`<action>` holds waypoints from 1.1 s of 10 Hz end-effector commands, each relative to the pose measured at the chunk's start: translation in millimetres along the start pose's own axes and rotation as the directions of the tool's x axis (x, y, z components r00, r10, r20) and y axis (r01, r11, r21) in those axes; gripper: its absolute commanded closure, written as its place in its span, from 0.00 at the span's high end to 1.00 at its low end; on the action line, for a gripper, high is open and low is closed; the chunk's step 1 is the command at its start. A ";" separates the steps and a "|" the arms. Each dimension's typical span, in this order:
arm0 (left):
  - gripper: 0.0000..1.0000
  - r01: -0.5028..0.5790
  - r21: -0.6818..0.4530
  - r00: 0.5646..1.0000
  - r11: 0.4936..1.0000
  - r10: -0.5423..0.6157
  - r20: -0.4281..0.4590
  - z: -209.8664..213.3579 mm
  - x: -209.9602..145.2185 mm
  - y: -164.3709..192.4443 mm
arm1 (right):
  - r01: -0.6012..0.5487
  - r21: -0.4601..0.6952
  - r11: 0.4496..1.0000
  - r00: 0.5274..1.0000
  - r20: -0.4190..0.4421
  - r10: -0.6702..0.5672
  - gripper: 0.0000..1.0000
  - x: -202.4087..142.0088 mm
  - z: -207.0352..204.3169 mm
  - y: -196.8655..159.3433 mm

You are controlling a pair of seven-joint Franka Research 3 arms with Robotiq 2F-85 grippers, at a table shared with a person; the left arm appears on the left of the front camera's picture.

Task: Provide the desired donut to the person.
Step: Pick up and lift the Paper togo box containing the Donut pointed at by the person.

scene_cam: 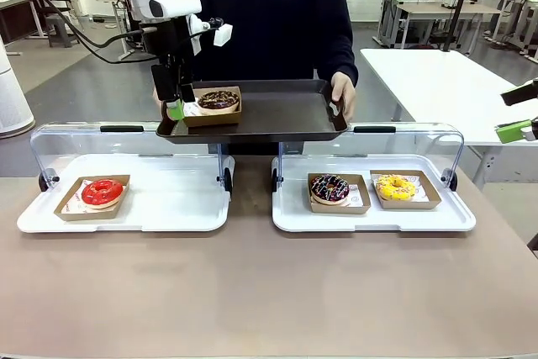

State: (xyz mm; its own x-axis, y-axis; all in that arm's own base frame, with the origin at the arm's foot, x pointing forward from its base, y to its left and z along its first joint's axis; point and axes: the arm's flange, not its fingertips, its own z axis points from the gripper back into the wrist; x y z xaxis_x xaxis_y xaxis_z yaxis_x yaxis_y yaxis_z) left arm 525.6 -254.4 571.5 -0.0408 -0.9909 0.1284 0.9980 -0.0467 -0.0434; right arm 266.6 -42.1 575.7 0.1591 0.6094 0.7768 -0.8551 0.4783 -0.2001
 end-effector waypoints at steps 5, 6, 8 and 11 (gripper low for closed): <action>1.00 -0.010 0.025 1.000 1.000 0.010 0.001 2.5 -1.1 2.8 | -0.010 0.014 1.000 1.000 0.004 0.010 1.00 -0.8 -1.6 -1.0; 1.00 -0.010 0.025 1.000 1.000 0.010 0.001 2.5 -1.1 2.8 | -0.010 0.014 1.000 1.000 0.004 0.010 1.00 -0.8 -1.6 -1.0; 1.00 -0.010 0.025 1.000 1.000 0.010 0.001 2.5 -1.1 2.8 | -0.010 0.014 1.000 1.000 0.004 0.010 1.00 -0.8 -1.6 -1.0; 1.00 -0.022 0.026 0.997 0.999 0.020 0.072 -6.6 -24.5 -28.4 | -0.010 0.014 1.000 1.000 0.004 0.010 1.00 -0.8 -1.6 -1.0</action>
State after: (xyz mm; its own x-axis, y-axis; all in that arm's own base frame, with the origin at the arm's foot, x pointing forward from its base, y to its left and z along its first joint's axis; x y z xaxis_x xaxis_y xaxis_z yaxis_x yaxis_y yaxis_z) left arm 522.7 -250.4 571.3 -0.0295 -0.9891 0.1441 0.9988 -0.0348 -0.0345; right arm 266.6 -42.1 575.7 0.1591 0.6095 0.7767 -0.8552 0.4782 -0.2001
